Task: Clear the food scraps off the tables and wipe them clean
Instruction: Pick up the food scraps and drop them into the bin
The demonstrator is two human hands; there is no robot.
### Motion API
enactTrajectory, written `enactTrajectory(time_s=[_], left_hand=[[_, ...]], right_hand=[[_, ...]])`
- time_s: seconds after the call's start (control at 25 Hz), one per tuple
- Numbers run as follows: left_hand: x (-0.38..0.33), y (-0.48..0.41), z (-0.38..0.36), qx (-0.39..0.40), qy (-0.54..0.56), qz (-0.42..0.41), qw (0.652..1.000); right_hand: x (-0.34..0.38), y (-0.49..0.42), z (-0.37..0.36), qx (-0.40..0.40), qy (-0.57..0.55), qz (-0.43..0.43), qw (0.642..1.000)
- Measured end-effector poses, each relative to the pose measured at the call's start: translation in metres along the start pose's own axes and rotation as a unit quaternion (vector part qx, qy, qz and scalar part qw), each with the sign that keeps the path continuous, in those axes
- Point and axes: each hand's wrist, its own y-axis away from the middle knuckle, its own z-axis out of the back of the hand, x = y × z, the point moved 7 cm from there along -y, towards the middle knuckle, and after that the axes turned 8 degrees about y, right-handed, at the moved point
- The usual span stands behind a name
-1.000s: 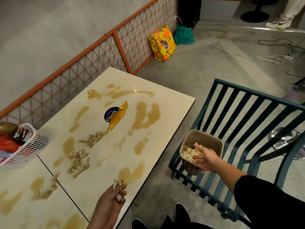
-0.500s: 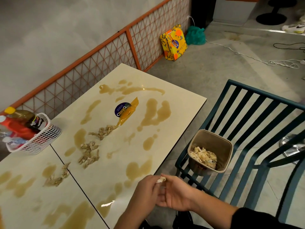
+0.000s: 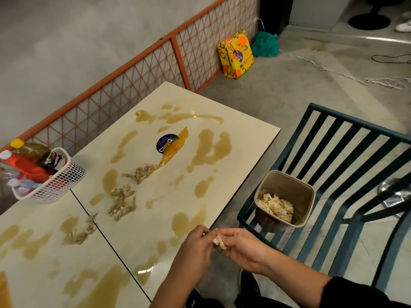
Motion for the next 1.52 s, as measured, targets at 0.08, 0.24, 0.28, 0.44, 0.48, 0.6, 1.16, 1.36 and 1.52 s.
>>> enactTrajectory(time_s=[0.08, 0.24, 0.28, 0.44, 0.48, 0.6, 1.16, 1.36, 1.52], left_hand=[[0.004, 0.001, 0.002, 0.000, 0.045, 0.034, 0.998], [0.015, 0.005, 0.009, -0.033, 0.154, 0.125, 0.980], [0.017, 0.007, 0.009, -0.038, 0.177, 0.143, 0.973], [0.006, 0.010, 0.009, -0.031, 0.185, 0.148, 0.971], [0.001, 0.009, 0.008, -0.021, 0.172, 0.133, 0.976], [-0.012, 0.006, 0.000, 0.026, 0.128, 0.099, 0.987], [-0.034, -0.011, 0.016, -0.080, -0.138, -0.014, 0.987], [-0.036, -0.017, 0.022, -0.130, -0.088, -0.034, 0.987], [-0.026, -0.023, 0.028, -0.150, -0.028, 0.013, 0.988]], right_hand=[[0.001, 0.000, 0.006, -0.033, 0.005, 0.001, 0.999], [0.008, 0.000, 0.021, -0.084, -0.045, -0.022, 0.995], [0.008, 0.001, 0.025, -0.091, -0.057, -0.032, 0.994], [0.003, 0.010, 0.015, -0.039, -0.025, -0.103, 0.994], [0.001, 0.012, 0.006, -0.014, -0.028, -0.117, 0.993], [-0.002, 0.014, -0.019, 0.038, -0.042, -0.106, 0.993], [0.024, -0.010, -0.047, -0.022, -0.177, -0.126, 0.976], [0.021, -0.007, -0.036, -0.015, -0.153, -0.111, 0.982], [0.023, -0.001, -0.050, 0.053, -0.141, -0.118, 0.981]])
